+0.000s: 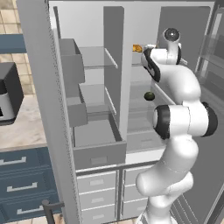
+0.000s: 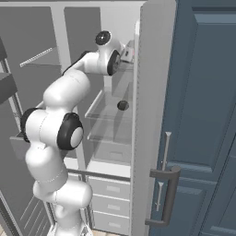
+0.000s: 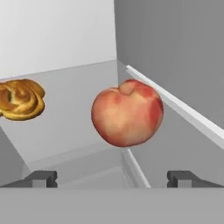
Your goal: Take the peach and squash from the fridge shelf and place them in the freezer drawer to begin freezing them.
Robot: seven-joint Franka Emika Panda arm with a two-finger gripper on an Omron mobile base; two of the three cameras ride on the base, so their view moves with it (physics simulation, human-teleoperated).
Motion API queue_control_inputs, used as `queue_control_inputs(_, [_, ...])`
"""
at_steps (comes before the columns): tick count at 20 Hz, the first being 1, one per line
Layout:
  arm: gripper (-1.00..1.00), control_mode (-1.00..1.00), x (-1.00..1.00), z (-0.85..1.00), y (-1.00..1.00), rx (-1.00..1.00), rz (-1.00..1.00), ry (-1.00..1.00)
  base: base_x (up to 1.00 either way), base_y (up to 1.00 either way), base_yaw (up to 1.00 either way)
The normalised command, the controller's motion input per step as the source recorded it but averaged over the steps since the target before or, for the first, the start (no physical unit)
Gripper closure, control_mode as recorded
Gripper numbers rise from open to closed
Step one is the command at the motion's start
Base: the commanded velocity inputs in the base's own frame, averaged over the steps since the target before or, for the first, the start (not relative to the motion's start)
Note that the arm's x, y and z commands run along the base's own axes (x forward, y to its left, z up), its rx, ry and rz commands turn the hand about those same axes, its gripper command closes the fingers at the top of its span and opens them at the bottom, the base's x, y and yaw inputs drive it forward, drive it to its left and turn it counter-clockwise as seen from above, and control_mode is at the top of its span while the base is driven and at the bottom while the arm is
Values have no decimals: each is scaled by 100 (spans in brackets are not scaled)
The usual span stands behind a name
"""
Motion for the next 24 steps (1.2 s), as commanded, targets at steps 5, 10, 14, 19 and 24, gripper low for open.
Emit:
queue_control_inputs(5, [-100, -100, 55, 1, -21, 0, 0, 2, 0, 0, 0])
queue_control_inputs(10, [-100, -100, 43, 0, -17, 0, 0, 0, 0, 0, 0])
queue_control_inputs(14, [-100, -100, 38, 0, -5, 0, 0, 0, 0, 0, 0])
queue_control_inputs(19, [-100, -100, 31, -11, 0, 0, 0, 2, 0, 0, 0])
queue_control_inputs(24, [-100, -100, 13, -41, 0, 0, 0, 0, 0, 0, 0])
